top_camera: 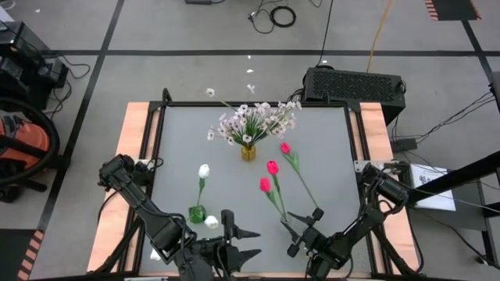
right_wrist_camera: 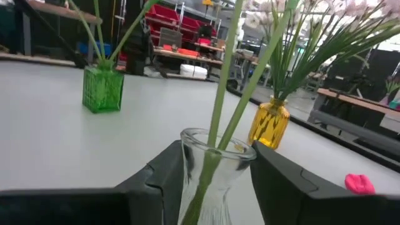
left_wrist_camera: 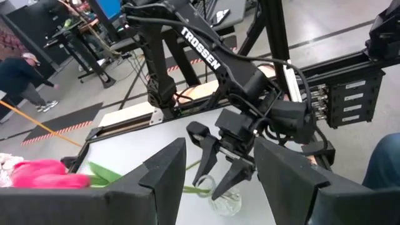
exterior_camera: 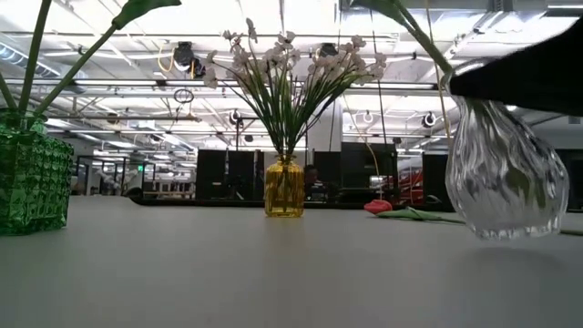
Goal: Sort flowers into vase by color
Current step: Put the transparent vase containing the red flowers on the middle left of the table upright
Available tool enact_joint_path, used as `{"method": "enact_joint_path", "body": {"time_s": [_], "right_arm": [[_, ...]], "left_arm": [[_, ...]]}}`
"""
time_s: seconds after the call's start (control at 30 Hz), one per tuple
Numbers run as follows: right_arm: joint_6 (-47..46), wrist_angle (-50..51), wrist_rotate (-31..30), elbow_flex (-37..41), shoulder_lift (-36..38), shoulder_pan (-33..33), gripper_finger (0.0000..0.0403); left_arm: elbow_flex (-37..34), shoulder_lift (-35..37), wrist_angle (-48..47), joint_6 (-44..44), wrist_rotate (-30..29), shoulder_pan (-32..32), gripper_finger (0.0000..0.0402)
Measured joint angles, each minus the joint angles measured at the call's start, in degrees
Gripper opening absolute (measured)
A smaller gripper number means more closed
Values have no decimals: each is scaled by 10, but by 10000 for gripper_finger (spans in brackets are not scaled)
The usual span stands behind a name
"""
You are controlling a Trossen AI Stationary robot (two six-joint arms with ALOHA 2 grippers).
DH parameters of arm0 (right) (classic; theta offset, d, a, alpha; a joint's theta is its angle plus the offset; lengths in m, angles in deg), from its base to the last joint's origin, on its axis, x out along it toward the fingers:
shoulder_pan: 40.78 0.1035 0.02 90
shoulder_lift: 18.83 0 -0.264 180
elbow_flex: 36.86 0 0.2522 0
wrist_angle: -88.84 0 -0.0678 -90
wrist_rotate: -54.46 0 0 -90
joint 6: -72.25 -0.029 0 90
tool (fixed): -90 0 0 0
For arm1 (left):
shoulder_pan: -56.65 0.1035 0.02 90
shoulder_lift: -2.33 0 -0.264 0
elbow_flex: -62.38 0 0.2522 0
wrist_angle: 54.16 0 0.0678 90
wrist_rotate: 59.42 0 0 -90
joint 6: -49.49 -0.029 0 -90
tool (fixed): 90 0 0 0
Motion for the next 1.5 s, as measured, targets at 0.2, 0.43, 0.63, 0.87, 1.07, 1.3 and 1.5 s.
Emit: {"method": "enact_joint_path", "body": {"time_s": [0.2, 0.43, 0.63, 0.87, 1.07, 1.3, 1.5], "right_arm": [[-3, 0, 10, 0, -11, -6, 162], [-8, 13, 50, 0, -10, 1, 196], [-11, 15, 78, 0, -9, 8, 193], [-13, 15, 83, 0, -9, 22, 177], [-25, 18, 83, 0, -8, 29, 163], [-54, 50, 99, 0, -5, 37, 179], [-165, 169, 173, 0, 23, 39, 202]], "left_arm": [[0, 0, 0, 0, 0, -2, 196], [0, 0, 0, 0, 0, -2, 196], [0, 0, 1, 0, 0, -4, 196], [0, 0, 1, 1, 0, -4, 196], [0, 0, 1, 1, 0, -5, 196], [0, 0, 3, 1, 0, -5, 196], [0, 0, 6, 12, 0, -8, 196]]}}
